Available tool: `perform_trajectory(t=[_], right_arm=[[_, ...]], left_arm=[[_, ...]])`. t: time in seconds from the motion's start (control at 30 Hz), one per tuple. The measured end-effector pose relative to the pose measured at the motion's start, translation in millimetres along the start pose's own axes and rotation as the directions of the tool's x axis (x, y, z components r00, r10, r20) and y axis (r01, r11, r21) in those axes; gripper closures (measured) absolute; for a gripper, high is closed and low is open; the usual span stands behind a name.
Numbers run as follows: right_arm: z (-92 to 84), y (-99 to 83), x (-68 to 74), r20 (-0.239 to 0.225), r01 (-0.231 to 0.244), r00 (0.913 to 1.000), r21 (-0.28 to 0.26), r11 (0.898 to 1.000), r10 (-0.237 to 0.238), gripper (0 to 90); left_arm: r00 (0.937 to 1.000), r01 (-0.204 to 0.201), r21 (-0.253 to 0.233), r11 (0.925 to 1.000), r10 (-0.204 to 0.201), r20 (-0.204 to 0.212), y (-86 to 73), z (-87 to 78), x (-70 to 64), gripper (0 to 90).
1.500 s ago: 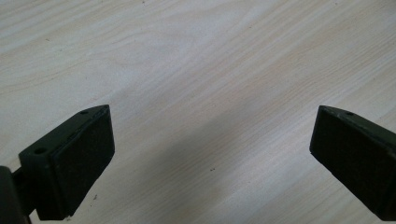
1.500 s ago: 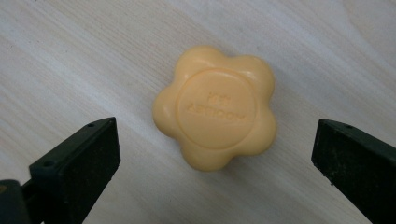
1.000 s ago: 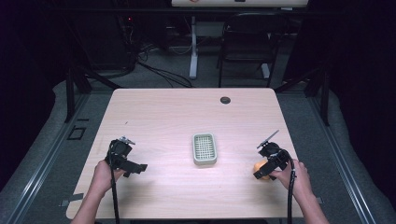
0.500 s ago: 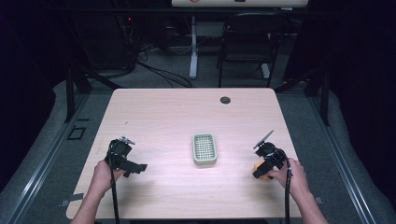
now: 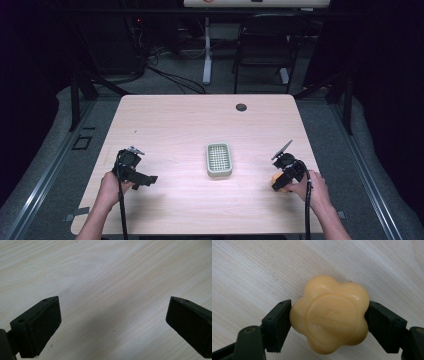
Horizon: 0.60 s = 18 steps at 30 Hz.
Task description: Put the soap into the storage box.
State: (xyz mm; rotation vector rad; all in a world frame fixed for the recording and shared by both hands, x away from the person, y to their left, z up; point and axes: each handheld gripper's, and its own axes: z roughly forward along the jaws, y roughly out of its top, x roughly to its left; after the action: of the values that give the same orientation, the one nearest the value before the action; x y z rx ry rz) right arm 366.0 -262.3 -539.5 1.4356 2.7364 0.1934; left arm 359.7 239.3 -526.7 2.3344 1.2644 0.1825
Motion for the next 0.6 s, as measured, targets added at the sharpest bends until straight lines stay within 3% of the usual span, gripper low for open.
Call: perform_trajectory(t=[0.1,0.13,0.2,0.3,0.4,0.57,0.6], right_arm=[[-1.0,0.3,-1.2,-0.007,0.010,0.9999,0.012,1.000,-0.010,23.7],[1.5,-0.6,0.8,-0.003,-0.014,0.9999,-0.022,1.000,0.014,23.9],[1.3,-0.3,0.3,-0.006,-0.007,1.0000,-0.022,1.000,0.007,24.2],[-0.2,1.1,-1.8,-0.003,0.016,0.9999,0.014,1.000,-0.016,24.5],[2.8,-0.1,-0.8,-0.010,-0.008,0.9999,-0.014,1.000,0.008,24.8],[2.9,2.4,1.5,0.018,0.021,0.9996,0.029,0.999,-0.022,25.3],[6.2,0.8,3.1,0.012,-0.006,0.9999,-0.010,1.000,0.006,25.4]], left_arm=[[1.0000,0.001,-0.001,1.0000,-0.001,-0.002,0.0,0.2,-0.3,0.0],[1.0000,-0.002,-0.001,1.0000,0.001,-0.003,0.1,0.4,-0.4,0.0],[1.0000,-0.001,-0.001,1.0000,0.001,-0.002,0.1,0.6,-0.5,0.0],[1.0000,-0.001,0.000,1.0000,0.001,-0.003,0.1,0.7,-0.7,0.0],[1.0000,-0.002,0.001,1.0000,0.002,-0.003,0.1,0.8,-0.8,0.0],[1.0000,-0.002,0.001,1.0000,0.002,-0.003,0.1,0.8,-0.8,0.0],[1.0000,-0.002,0.001,1.0000,0.002,-0.003,0.1,0.8,-0.9,0.0]])
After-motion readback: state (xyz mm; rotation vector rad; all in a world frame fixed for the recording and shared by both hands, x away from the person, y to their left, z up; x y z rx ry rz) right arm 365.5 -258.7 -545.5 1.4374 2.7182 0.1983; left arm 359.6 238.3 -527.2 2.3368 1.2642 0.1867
